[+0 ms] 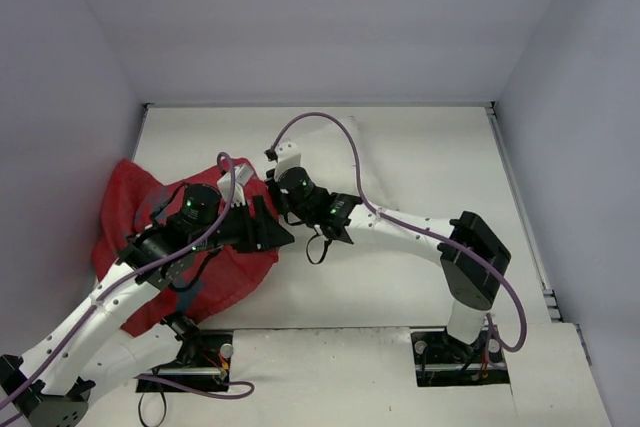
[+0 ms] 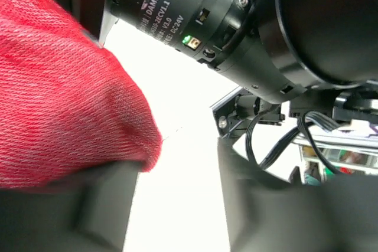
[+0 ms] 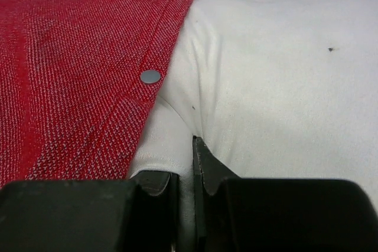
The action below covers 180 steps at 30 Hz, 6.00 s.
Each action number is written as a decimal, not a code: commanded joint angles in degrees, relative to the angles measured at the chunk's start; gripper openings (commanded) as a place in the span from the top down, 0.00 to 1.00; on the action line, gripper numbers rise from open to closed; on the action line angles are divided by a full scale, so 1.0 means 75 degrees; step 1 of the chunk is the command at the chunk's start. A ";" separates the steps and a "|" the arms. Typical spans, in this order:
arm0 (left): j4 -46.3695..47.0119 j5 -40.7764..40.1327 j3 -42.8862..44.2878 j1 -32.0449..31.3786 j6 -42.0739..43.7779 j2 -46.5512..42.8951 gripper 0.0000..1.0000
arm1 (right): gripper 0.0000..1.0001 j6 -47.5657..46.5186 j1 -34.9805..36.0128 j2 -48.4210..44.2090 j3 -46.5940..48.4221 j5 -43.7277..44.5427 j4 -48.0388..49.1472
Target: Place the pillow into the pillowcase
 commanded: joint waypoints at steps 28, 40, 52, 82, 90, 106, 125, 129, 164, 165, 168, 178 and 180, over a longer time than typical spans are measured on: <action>-0.1679 -0.4148 0.3420 0.1572 0.1569 0.4246 0.30 | 0.33 -0.1195 -0.3123 -0.1304 -0.1358 -0.3616 -0.0992; -0.0800 -0.2858 0.4841 0.1419 0.3234 0.5784 0.35 | 0.76 0.1089 -0.0697 -0.4256 -0.3761 -0.2164 -0.1003; -0.1736 -0.4769 0.3963 0.1267 0.3376 0.4963 0.34 | 0.31 -0.0698 -0.0544 -0.4680 -0.2885 -0.1132 -0.1507; -0.2510 -0.6950 0.4466 0.0963 0.2989 0.6229 0.96 | 0.13 -0.2611 -0.2196 -0.1212 -0.0457 -0.3757 -0.0793; -0.1996 -0.4842 0.5075 0.0869 0.3539 0.5608 1.00 | 0.00 -0.2799 -0.2197 -0.0486 -0.0094 -0.4808 -0.0652; 0.1353 0.1343 0.7077 0.0014 0.1550 0.6016 1.00 | 1.00 -0.0293 -0.2923 -0.1468 0.0786 -0.5598 -0.0067; 0.0071 -0.2114 0.5990 -0.0338 0.2061 0.5387 0.30 | 0.47 -0.0371 -0.3345 -0.3261 -0.1771 -0.2504 -0.0790; -0.0434 -0.3092 0.5346 -0.0397 0.2215 0.4508 0.30 | 0.28 -0.1356 -0.3450 -0.3531 -0.1653 -0.2281 -0.1376; 0.0502 -0.3162 0.4901 -0.0585 0.3997 0.5657 0.55 | 1.00 0.0330 -0.3286 -0.3977 -0.2989 -0.2760 -0.1214; 0.0443 -0.3349 0.4551 -0.0596 0.3950 0.5272 0.49 | 1.00 0.0330 -0.3251 -0.3953 -0.2942 -0.2749 -0.1214; 0.0349 -0.3852 0.3930 -0.0736 0.3798 0.4695 0.33 | 1.00 0.0330 -0.3123 -0.3778 -0.2778 -0.2714 -0.1191; 0.0384 -0.4640 0.4195 -0.1370 0.3797 0.5641 0.29 | 1.00 0.0272 -0.2806 -0.3285 -0.2497 -0.2702 -0.1179; 0.0349 -0.5235 0.4301 -0.1346 0.3961 0.5829 0.29 | 1.00 0.0295 -0.2747 -0.3180 -0.2485 -0.2749 -0.1167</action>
